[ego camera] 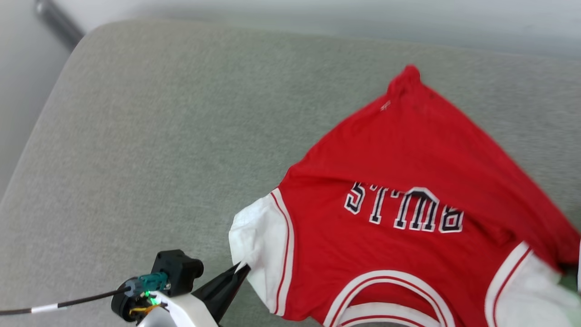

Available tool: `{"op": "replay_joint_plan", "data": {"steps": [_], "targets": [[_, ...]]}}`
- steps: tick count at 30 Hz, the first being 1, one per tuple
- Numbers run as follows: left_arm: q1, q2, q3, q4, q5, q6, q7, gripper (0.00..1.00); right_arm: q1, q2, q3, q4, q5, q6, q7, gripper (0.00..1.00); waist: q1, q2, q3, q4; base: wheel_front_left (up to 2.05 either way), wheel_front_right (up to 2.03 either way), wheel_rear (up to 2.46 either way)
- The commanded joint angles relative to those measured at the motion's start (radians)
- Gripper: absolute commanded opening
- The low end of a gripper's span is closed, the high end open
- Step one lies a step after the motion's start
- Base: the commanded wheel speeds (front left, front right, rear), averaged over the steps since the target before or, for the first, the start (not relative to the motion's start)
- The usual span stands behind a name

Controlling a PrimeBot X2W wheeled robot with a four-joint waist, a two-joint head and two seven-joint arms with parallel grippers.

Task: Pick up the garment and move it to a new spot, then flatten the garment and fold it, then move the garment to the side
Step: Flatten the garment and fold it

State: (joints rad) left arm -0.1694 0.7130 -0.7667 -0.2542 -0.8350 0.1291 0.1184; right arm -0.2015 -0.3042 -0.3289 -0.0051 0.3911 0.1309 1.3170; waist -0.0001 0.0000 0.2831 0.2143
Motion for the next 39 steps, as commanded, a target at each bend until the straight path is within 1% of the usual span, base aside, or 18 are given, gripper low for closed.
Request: {"op": "replay_joint_plan", "data": {"steps": [1,6,9,13,16,17,18,24,27,31,35,39], "targets": [[0.012,0.002,0.002,0.004,-0.004,0.004,-0.007,0.0,0.032,0.007,-0.008,-0.01,0.004,0.0,-0.006,0.0,0.0001,0.0,-0.04,-0.039,0.0,0.0,0.0],[0.039,-0.01,0.002,0.021,-0.014,0.013,-0.028,0.0,0.185,0.055,-0.036,-0.084,0.034,0.0,-0.04,0.0,0.0001,0.0,-0.073,-0.064,0.0,0.0,0.0],[0.05,-0.013,0.007,0.03,-0.021,0.02,-0.041,0.0,0.263,0.079,-0.032,-0.108,0.037,0.0,-0.059,0.0,0.0001,0.0,-0.089,-0.075,0.0,0.0,0.0],[0.058,-0.01,0.015,0.037,-0.029,0.025,-0.052,0.0,0.324,0.092,-0.023,-0.115,0.036,0.0,-0.074,0.0,0.0001,0.0,-0.101,-0.086,0.0,0.0,0.0],[0.052,-0.008,0.017,0.038,-0.026,0.026,-0.051,0.0,0.338,0.075,-0.009,-0.111,0.026,0.0,-0.085,0.0,0.0001,0.0,-0.103,-0.088,0.0,0.0,0.0],[0.049,-0.009,0.016,0.038,-0.025,0.026,-0.05,0.0,0.332,0.067,-0.004,-0.115,0.027,0.0,-0.094,0.54,0.0001,0.0,-0.105,-0.088,0.0,0.0,0.0],[0.047,-0.009,0.015,0.036,-0.025,0.027,-0.048,0.0,0.321,0.062,0.001,-0.119,0.035,0.0,-0.101,1.0,0.0001,0.0,-0.106,-0.087,0.0,0.0,0.0],[0.039,-0.006,0.01,0.014,-0.015,0.029,-0.041,0.0,0.243,0.009,0.026,-0.174,0.094,0.0,-0.111,1.0,0.0001,0.0,-0.095,-0.071,0.0,0.0,0.0],[0.029,-0.006,0.007,-0.004,-0.007,0.029,-0.038,0.0,0.171,-0.008,0.028,-0.22,0.125,0.0,-0.088,1.0,0.0001,0.0,-0.074,-0.051,0.0,0.0,0.0],[0.011,-0.002,0.004,-0.036,0.009,0.029,-0.029,0.0,0.045,-0.02,0.064,-0.271,0.138,0.0,-0.049,1.0,0.0001,0.0,-0.033,-0.019,0.0,0.0,0.0],[-0.018,-0.005,-0.001,-0.07,0.029,0.025,-0.022,0.0,-0.103,-0.018,0.128,-0.275,0.097,0.0,-0.003,1.0,0.0001,0.0,0.021,0.017,0.0,0.0,0.0],[-0.054,-0.02,-0.014,-0.101,0.053,0.013,-0.013,0.0,-0.236,-0.023,0.186,-0.21,0.016,0.0,0.029,1.0,0.0001,0.0,0.082,0.067,0.0,0.0,0.0]]}}
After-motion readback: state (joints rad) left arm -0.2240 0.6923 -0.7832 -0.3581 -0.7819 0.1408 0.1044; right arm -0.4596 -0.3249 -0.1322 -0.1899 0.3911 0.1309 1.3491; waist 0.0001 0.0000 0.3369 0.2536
